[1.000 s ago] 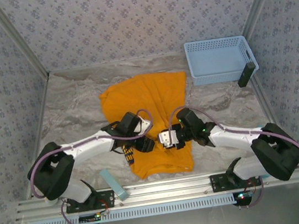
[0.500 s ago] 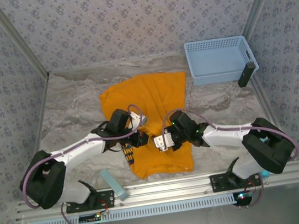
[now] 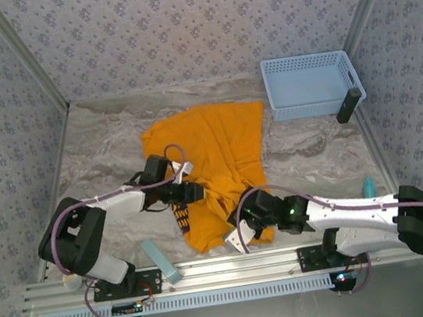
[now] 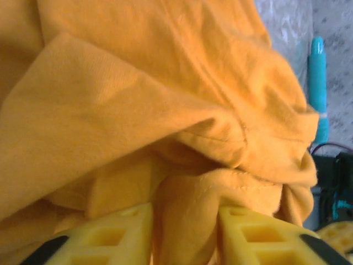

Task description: Fold the inside-out t-shirt

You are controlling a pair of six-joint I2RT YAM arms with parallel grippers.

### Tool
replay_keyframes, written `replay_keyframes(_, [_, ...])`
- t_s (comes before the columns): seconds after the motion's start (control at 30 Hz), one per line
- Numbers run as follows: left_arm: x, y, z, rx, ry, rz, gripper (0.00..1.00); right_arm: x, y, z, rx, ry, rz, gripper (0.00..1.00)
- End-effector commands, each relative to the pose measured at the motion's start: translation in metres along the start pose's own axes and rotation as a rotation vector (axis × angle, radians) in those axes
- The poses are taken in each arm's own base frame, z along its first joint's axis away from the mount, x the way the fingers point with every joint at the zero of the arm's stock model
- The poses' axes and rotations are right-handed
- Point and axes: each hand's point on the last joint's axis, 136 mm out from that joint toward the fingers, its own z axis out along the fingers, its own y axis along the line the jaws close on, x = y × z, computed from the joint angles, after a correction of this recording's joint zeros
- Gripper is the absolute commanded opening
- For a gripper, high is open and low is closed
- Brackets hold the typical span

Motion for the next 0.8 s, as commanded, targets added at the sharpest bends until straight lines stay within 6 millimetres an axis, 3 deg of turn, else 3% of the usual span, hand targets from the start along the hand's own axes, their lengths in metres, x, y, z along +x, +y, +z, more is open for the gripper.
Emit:
replay_keyframes(0.0, [-0.003,-0.008,0.001,0.040,0.007,0.005,0.45,0.000,0.028,-0.006,-0.157,0.020,0.029,0.07])
replay_keyframes(0.1, [0.000,-0.009,-0.001,0.027,0.015,-0.003,0.47,-0.011,0.014,-0.011,-0.139,-0.051,0.118,0.17])
replay_keyframes(0.2, [0.001,-0.013,-0.002,0.013,0.011,0.015,0.48,-0.018,-0.021,-0.029,-0.045,-0.221,0.301,0.25])
replay_keyframes(0.33, [0.009,-0.014,0.000,-0.029,0.049,0.039,0.48,0.005,-0.054,-0.031,0.113,-0.243,0.472,0.41])
replay_keyframes(0.47, [0.019,-0.014,0.003,-0.064,0.068,0.070,0.48,0.017,-0.050,-0.019,0.079,-0.184,0.494,0.42])
replay_keyframes(0.57, [0.020,-0.003,0.001,-0.135,0.067,0.052,0.46,0.019,-0.049,-0.011,0.051,-0.141,0.456,0.43])
replay_keyframes(0.7, [0.023,-0.005,0.003,-0.123,0.074,0.062,0.23,0.011,-0.057,0.003,0.046,-0.137,0.449,0.43])
replay_keyframes(0.77, [0.027,-0.005,0.002,-0.131,0.083,0.086,0.18,0.018,-0.059,0.014,0.067,-0.088,0.470,0.40])
